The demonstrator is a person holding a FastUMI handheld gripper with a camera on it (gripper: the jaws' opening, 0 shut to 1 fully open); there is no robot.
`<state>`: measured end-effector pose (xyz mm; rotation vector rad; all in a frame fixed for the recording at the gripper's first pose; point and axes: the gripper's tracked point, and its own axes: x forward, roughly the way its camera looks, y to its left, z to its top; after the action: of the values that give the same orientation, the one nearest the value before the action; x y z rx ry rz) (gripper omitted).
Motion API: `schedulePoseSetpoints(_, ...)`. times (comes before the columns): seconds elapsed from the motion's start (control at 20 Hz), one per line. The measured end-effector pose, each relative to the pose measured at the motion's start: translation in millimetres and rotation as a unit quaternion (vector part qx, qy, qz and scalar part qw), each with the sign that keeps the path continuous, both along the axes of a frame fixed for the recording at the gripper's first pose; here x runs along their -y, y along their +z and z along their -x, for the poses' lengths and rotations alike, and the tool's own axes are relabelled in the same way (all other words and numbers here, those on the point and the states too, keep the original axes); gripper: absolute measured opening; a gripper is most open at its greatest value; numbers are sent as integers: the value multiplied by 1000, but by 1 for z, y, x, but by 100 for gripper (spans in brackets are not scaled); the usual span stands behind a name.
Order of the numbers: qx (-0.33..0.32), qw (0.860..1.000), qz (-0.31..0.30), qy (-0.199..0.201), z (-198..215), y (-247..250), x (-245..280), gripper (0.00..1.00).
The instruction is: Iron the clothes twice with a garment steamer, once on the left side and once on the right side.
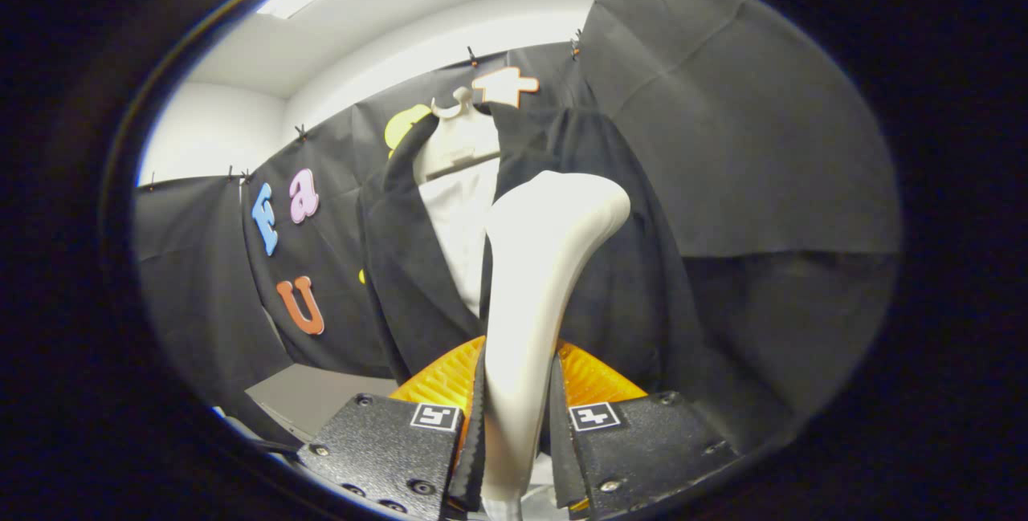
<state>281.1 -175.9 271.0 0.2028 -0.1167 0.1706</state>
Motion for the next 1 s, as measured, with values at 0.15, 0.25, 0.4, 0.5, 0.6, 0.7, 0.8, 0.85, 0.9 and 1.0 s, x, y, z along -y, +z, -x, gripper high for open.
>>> schedulePoseSetpoints(0.15, 29, 1000, -6, 7, -5, 27, 0, 37)
schedulePoseSetpoints(0.25, 47, 999, -7, 5, -13, 43, 3, 37)
schedulePoseSetpoints(0.4, 57, 998, -8, 6, -22, 56, 5, 37)
schedulePoseSetpoints(0.5, 48, 999, -12, 8, -31, 48, 6, 36)
schedulePoseSetpoints(0.6, 31, 999, -22, 12, -36, 31, 7, 36)
schedulePoseSetpoints(0.7, 14, 999, -32, 15, -38, 11, 7, 36)
schedulePoseSetpoints(0.8, -6, 999, -36, 17, -37, -10, 7, 36)
schedulePoseSetpoints(0.85, -14, 999, -38, 19, -36, -21, 7, 36)
schedulePoseSetpoints(0.9, -23, 999, -41, 21, -35, -31, 7, 36)
schedulePoseSetpoints(1.0, -38, 998, -46, 25, -34, -48, 6, 36)
